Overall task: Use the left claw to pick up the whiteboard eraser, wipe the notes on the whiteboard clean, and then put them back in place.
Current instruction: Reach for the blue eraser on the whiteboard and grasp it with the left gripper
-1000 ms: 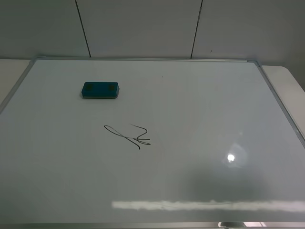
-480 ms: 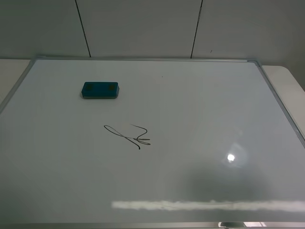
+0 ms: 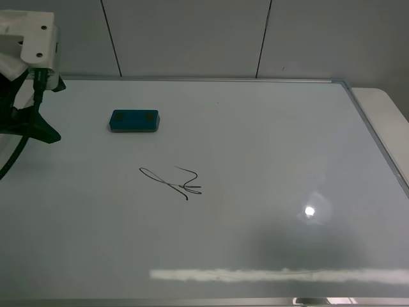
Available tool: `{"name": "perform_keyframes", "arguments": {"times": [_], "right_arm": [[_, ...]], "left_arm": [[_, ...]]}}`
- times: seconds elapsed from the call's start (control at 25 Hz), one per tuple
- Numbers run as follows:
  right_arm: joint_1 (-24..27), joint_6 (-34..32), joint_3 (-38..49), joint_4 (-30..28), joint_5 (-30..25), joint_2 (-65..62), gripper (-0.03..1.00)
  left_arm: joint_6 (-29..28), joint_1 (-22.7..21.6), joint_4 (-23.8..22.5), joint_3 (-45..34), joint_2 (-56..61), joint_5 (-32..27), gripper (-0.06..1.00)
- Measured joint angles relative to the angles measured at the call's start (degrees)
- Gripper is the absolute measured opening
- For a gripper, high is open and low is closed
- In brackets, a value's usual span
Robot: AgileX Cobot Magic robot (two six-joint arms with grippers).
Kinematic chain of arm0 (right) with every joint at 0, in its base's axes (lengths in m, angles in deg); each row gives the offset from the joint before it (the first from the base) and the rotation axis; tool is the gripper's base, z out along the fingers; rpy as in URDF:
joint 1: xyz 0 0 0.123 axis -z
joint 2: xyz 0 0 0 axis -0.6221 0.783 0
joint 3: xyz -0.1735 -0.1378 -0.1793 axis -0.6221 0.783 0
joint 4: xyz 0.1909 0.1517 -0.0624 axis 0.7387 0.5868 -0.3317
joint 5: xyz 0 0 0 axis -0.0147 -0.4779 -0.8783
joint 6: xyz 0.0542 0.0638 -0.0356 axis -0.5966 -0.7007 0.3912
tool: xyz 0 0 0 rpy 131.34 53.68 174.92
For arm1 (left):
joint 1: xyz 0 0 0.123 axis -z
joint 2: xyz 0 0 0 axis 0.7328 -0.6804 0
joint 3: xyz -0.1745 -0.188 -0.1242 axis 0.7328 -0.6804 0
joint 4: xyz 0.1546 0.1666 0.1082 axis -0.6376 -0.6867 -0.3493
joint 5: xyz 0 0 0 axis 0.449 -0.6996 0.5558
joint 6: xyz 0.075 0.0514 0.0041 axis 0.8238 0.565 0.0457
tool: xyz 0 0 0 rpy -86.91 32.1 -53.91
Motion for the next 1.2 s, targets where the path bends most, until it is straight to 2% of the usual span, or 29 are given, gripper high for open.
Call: {"name": "perform_keyframes", "arguments": {"times": [0.24,0.52,0.76,1.0,1.2], "right_arm": [[0.0,0.0,0.0,0.0,0.0,0.0,0.99],[0.0,0.0,0.0,0.0,0.0,0.0,0.99],[0.0,0.0,0.0,0.0,0.0,0.0,0.99],[0.0,0.0,0.0,0.0,0.0,0.0,0.99],[0.0,0.0,0.0,0.0,0.0,0.0,0.99]], "left_arm": [[0.9,3.3,-6.3,7.3,-12.5,2.1,0.99],[0.5,4.1,-11.4,13.2,-22.3,5.4,0.99],[0.5,4.6,-12.8,18.2,-27.5,4.3,0.99],[-0.3,7.6,-14.1,23.4,-30.8,2.6,0.99],[-1.5,9.7,-14.4,24.2,-33.6,3.3,0.99]]}}
